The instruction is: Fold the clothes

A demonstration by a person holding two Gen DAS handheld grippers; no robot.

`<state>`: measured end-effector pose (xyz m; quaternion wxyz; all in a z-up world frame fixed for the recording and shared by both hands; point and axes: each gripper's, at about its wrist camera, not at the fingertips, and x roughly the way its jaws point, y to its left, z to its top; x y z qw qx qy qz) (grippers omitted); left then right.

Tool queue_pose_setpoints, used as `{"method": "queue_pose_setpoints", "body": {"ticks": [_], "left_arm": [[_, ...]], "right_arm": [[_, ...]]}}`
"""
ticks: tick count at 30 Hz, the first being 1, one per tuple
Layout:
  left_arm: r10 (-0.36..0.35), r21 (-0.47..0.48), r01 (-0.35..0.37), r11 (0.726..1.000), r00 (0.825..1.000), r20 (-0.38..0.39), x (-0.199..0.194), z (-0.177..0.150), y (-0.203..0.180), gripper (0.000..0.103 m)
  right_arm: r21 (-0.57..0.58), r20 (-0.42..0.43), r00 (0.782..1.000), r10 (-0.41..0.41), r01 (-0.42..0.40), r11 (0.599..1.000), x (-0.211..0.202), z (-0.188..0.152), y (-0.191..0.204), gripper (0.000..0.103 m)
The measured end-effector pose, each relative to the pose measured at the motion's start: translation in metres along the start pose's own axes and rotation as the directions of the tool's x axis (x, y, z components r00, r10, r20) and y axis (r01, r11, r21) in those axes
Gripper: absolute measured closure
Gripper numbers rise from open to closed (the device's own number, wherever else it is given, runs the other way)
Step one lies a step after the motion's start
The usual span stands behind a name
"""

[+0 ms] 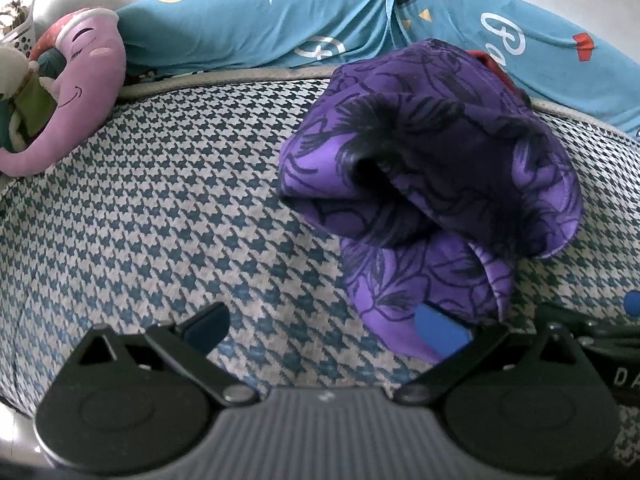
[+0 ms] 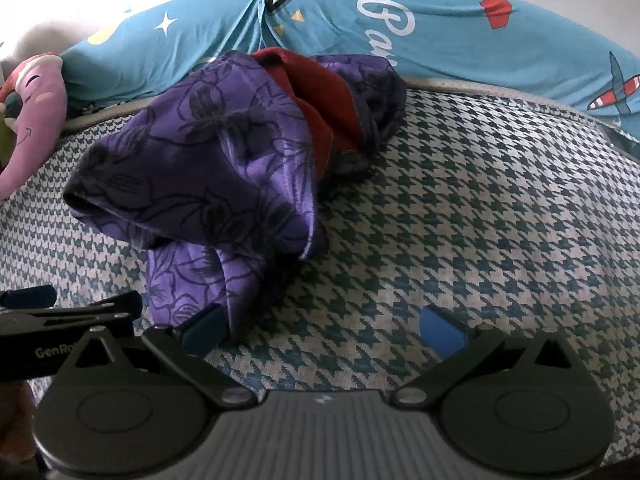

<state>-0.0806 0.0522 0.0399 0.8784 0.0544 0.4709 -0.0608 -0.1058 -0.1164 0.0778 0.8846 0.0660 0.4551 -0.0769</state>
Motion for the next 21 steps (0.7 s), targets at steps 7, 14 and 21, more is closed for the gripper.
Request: {"method": "queue_pose_setpoints", "body": {"ticks": [7,14,21], "left_arm": [[0.0,0.017,0.0,1.0,1.0,0.005,0.0,-0.002,-0.004,0.0],[-0.004,0.031,0.004,1.0,1.0,0.004,0.001,-0.003,-0.01,0.0],[-0.006,0.049,0.005,0.999,1.0,0.012,-0.001,-0.005,-0.015,0.0]], "right_arm": [[0.002,0.003,1.0,-0.002,0.002,1.0,-0.001,0.0,-0.003,0.0],[0.015,0.005,1.0,-0.007,0.007,1.0,-0.002,-0.001,-0.009,0.0],[0.022,0.006,1.0,-0.012,0.012,1.0,-0.002,-0.002,-0.012,0.0]]}}
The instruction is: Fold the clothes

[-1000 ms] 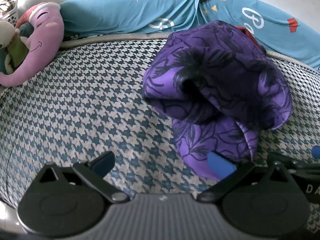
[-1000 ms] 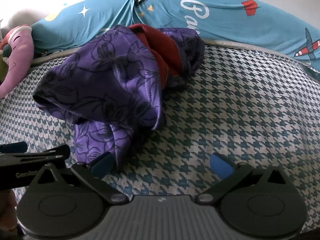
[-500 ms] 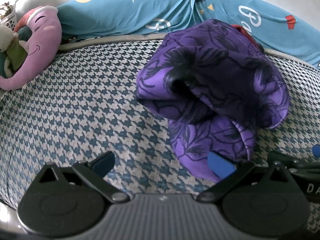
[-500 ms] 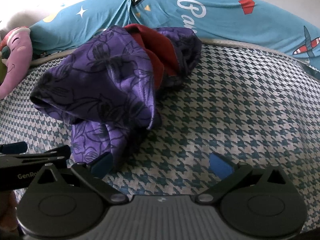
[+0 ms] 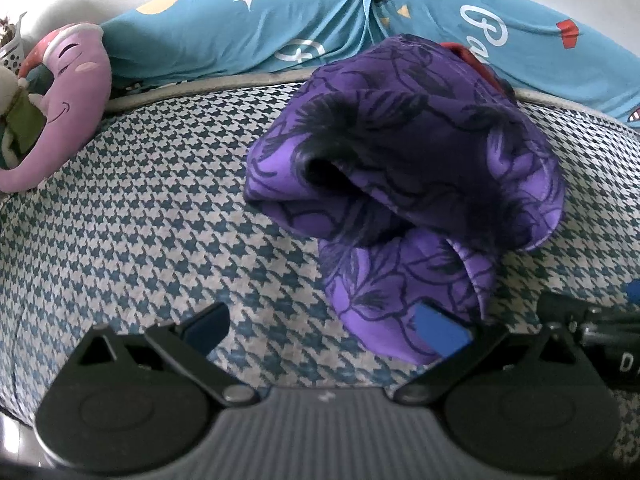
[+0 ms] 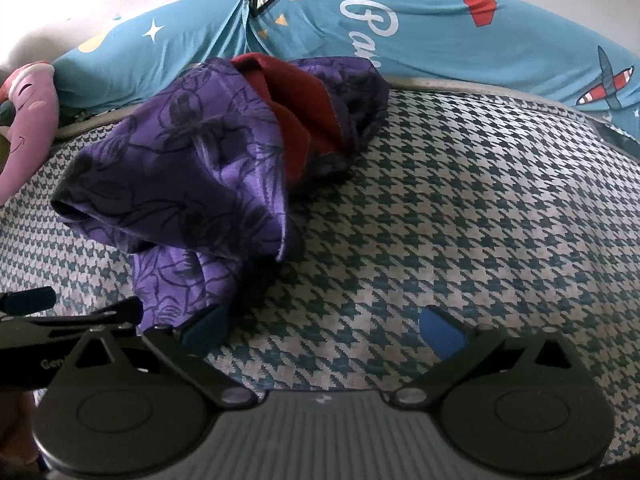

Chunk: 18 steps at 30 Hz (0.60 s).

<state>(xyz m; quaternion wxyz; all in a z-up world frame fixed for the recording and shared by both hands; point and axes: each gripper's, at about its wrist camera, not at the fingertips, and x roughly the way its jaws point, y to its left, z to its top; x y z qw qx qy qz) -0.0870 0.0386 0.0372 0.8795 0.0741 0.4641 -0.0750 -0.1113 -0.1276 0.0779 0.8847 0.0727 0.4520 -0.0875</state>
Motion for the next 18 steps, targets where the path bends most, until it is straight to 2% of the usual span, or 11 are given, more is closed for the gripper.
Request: {"method": "queue_pose_setpoints", "body": {"ticks": [18], "left_arm": [[-0.013,0.007,0.013,1.0,1.0,-0.001,-0.0004,-0.0013,-0.001,0.0]], "right_arm": [[0.007,0.001,1.0,0.001,-0.001,1.0,-0.0006,-0.0005,-0.0019,0.0]]}}
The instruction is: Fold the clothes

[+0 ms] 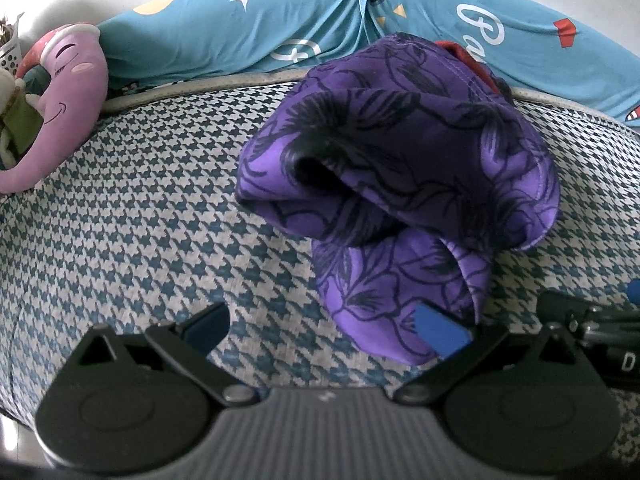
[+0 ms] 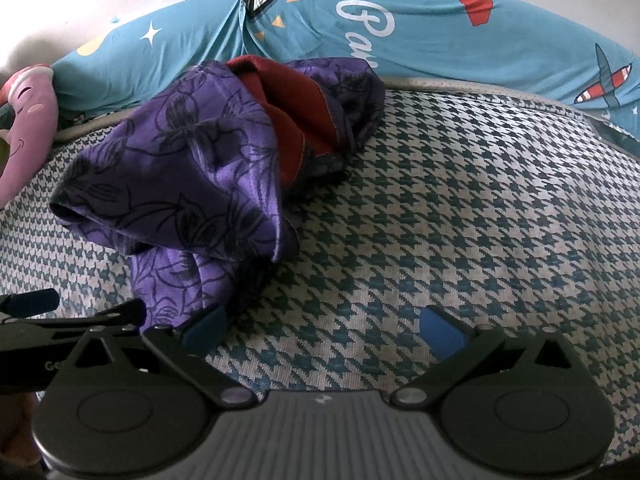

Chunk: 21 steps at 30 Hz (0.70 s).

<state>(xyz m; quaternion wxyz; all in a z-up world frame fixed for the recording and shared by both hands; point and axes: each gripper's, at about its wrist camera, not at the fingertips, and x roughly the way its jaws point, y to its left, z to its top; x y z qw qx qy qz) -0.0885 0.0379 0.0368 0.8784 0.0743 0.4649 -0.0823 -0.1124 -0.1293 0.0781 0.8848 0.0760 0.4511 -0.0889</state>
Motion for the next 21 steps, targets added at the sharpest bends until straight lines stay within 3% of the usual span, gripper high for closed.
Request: {"method": "queue_pose_setpoints", "body": {"ticks": [21], "left_arm": [[-0.016,0.001,0.016,1.0,1.0,-0.023,0.004,-0.002,0.0011,0.0]], "right_arm": [[-0.002,0.001,1.0,0.004,-0.004,1.0,-0.0006,-0.0005,0.0,0.0]]}}
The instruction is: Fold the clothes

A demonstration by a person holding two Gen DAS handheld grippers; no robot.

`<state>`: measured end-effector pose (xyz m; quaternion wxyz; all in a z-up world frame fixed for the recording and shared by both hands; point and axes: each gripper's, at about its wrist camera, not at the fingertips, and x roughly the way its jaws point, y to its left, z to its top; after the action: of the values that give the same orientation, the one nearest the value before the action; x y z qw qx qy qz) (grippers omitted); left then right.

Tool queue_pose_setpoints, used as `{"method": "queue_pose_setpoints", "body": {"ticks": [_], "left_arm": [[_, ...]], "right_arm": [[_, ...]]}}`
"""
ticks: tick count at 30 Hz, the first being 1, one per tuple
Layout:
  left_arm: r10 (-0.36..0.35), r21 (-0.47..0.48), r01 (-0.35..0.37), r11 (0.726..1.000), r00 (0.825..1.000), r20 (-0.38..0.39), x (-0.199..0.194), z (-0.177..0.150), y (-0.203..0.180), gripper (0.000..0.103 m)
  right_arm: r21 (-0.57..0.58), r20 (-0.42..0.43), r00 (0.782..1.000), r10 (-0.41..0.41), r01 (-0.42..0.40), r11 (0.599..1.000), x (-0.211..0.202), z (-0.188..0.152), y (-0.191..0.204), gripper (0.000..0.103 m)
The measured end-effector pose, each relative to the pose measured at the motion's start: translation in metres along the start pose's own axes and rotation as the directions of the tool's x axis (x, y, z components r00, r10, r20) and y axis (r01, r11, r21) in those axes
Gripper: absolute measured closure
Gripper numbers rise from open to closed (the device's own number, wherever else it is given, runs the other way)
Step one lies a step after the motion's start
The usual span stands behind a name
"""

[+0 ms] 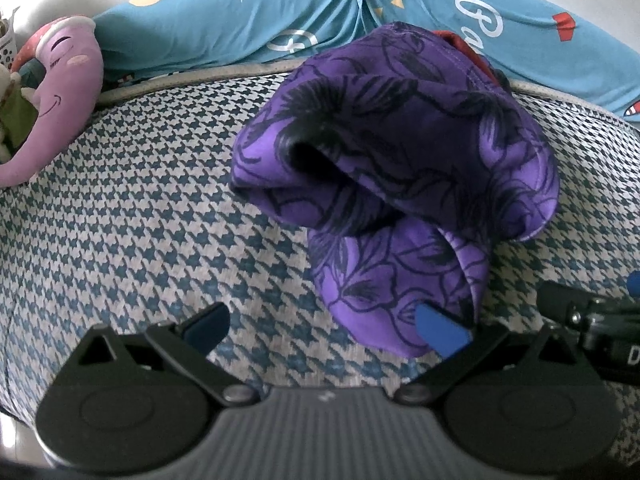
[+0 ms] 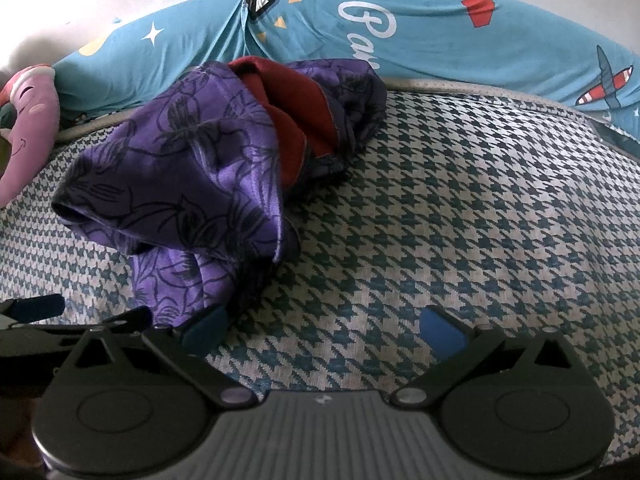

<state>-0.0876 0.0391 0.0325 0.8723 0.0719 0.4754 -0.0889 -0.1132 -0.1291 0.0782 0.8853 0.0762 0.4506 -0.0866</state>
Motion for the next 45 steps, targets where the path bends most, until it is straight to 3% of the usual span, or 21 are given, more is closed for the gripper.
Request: {"method": "queue_pose_setpoints", "body": {"ticks": [29,45], "left_arm": [[0.0,-0.011,0.0,1.0,1.0,0.016,-0.002,0.001,0.0,0.0],[-0.02,-0.081,0.025,0.996,0.998,0.063,-0.014,0.021,0.022,0.0]], "right_arm": [[-0.004,0.013,1.0,0.013,-0.013,1.0,0.0,0.001,0.001,0.0],[0.024,0.12,0.987,0.103,-0.107,0.994,-0.007,0.025,-0.002,0.0]]}}
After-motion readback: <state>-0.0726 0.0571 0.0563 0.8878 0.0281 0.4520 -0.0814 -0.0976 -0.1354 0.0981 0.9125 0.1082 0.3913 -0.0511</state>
